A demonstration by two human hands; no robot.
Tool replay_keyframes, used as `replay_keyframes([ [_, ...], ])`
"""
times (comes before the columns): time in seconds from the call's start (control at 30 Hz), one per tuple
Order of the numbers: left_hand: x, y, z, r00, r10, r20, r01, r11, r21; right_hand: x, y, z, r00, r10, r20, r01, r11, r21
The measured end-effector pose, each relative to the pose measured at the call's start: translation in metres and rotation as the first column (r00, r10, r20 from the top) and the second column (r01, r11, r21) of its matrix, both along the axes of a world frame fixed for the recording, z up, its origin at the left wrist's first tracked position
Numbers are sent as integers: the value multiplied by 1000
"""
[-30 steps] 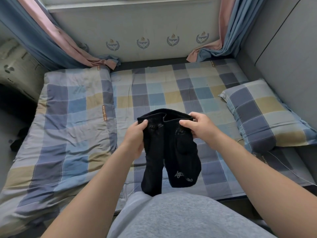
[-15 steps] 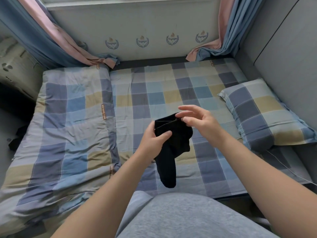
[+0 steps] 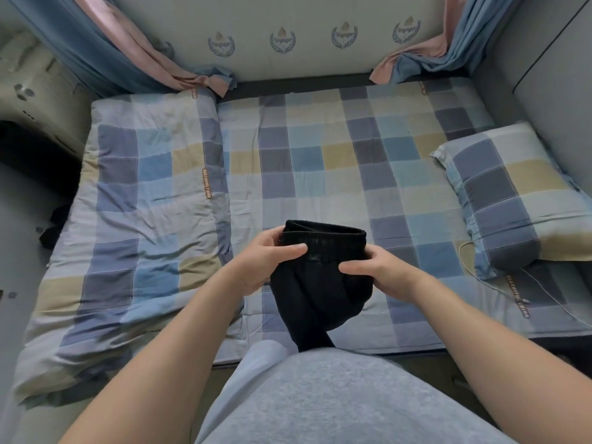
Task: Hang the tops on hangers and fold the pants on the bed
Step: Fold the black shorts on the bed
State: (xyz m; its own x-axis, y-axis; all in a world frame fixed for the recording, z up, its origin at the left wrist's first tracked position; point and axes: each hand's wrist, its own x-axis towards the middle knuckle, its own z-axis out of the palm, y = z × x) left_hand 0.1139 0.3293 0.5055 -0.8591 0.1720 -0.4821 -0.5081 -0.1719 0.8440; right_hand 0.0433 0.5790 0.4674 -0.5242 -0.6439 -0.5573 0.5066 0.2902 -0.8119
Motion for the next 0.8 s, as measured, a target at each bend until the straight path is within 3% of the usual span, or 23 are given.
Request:
replay_keyframes([
  [0.1, -1, -8, -15, 999, -35, 9, 36, 980, -196, 1, -12, -10, 993, -86, -86, 94, 992, 88],
  [0.2, -10, -16, -25, 999, -39, -20, 24, 873, -487, -3, -34, -13, 971, -144, -190, 173, 973, 149],
  [0.27, -18, -22, -29, 998, 5, -58, -38, 812, -582, -12, -51, -12, 954, -154, -257, 202, 964, 172],
  [0.37, -33, -36, -25, 993, 14, -121, -90, 756, -649, -31, -73, -6, 916, -140, -375, 226, 954, 197],
  [0.6, -64, -63, -6, 955, -37, -294, -176, 728, -662, -67, -100, 22, 803, -79, -591, 279, 925, 256],
  [0.8, -65, -60, -20, 958, -104, -267, -116, 711, -693, -64, -103, -2, 717, 65, -694, 330, 845, 420],
])
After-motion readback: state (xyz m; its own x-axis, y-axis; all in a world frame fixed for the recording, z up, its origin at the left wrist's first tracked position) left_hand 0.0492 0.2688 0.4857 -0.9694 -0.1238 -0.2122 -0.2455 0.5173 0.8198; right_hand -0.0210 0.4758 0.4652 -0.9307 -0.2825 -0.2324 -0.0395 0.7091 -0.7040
